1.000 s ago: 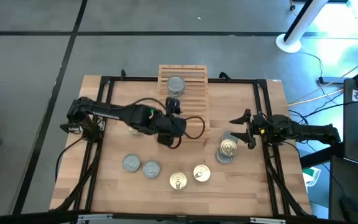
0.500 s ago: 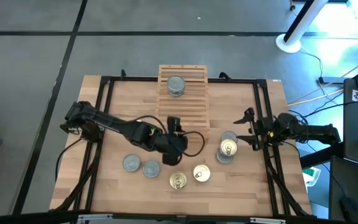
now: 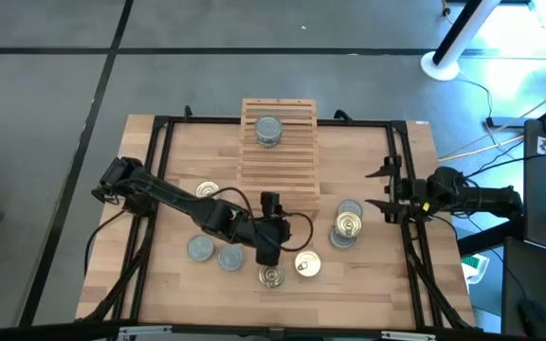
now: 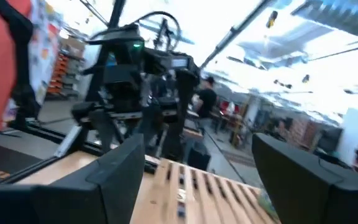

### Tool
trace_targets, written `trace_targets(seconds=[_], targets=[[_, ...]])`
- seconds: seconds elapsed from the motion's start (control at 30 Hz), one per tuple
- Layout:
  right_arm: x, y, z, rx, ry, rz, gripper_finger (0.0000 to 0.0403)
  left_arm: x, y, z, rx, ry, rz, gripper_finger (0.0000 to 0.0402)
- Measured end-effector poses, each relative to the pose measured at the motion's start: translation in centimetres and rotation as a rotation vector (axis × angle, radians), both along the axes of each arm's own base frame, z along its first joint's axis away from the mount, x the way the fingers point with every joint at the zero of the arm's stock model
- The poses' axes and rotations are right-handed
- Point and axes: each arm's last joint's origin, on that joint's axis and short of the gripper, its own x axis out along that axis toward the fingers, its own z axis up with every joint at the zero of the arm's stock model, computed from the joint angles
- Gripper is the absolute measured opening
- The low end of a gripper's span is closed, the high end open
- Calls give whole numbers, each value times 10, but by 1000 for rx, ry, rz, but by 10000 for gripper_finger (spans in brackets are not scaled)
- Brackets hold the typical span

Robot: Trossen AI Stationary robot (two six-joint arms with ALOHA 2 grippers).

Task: Stack canned seafood by type on shelf
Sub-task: Put the blue tuna can on the shelf

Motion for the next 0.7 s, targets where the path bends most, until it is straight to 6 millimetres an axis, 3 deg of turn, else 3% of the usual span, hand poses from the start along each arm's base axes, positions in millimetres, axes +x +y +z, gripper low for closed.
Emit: trace_targets(seconds=[0.3, 0.7], targets=[[15, 0, 31, -18, 238, -7, 294, 6, -3, -12, -4, 34, -34, 250], [54, 13, 34, 12, 492, 174, 294, 31, -15, -43, -53, 43, -231, 250]])
